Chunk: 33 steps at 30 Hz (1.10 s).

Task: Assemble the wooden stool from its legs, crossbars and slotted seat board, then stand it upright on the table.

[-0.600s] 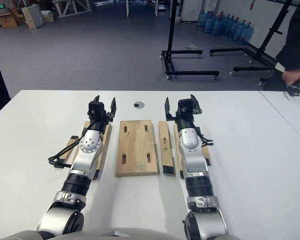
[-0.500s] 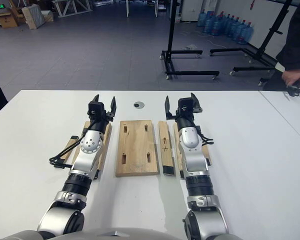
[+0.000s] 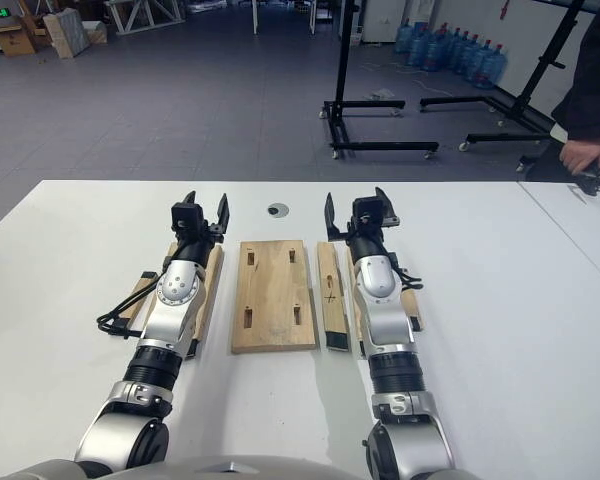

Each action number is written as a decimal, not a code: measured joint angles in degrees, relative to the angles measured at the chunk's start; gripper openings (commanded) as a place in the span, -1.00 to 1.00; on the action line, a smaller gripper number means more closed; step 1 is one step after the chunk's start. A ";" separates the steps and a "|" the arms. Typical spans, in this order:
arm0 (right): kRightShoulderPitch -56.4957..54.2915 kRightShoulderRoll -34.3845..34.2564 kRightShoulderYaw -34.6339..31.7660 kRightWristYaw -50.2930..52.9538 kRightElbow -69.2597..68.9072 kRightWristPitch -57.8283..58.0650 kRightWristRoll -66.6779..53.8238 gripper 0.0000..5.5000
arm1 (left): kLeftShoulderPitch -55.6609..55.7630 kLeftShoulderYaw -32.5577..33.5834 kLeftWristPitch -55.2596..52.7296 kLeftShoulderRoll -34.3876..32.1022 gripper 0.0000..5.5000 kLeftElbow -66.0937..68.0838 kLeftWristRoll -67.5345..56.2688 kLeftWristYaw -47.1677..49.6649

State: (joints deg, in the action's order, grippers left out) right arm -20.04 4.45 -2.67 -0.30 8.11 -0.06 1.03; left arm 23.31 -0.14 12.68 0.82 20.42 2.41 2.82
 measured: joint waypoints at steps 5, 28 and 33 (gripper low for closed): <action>0.48 -0.16 -0.02 -0.68 -0.94 -0.15 -0.59 0.59 | -0.33 0.39 0.00 0.36 0.17 -1.07 -1.49 -0.47; 1.10 -0.35 0.38 -0.12 -2.02 -0.22 -0.46 0.50 | -1.18 0.38 -0.35 0.23 0.35 -2.34 -1.74 -1.77; 1.83 0.46 -0.54 -0.34 -2.87 0.58 -1.02 0.50 | -1.19 0.24 -1.04 0.19 0.35 -2.37 -0.85 -0.68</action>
State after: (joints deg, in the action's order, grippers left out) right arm -18.21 4.91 -3.20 -0.64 5.24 0.52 0.01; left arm 22.12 0.10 11.64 1.01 18.04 1.56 2.14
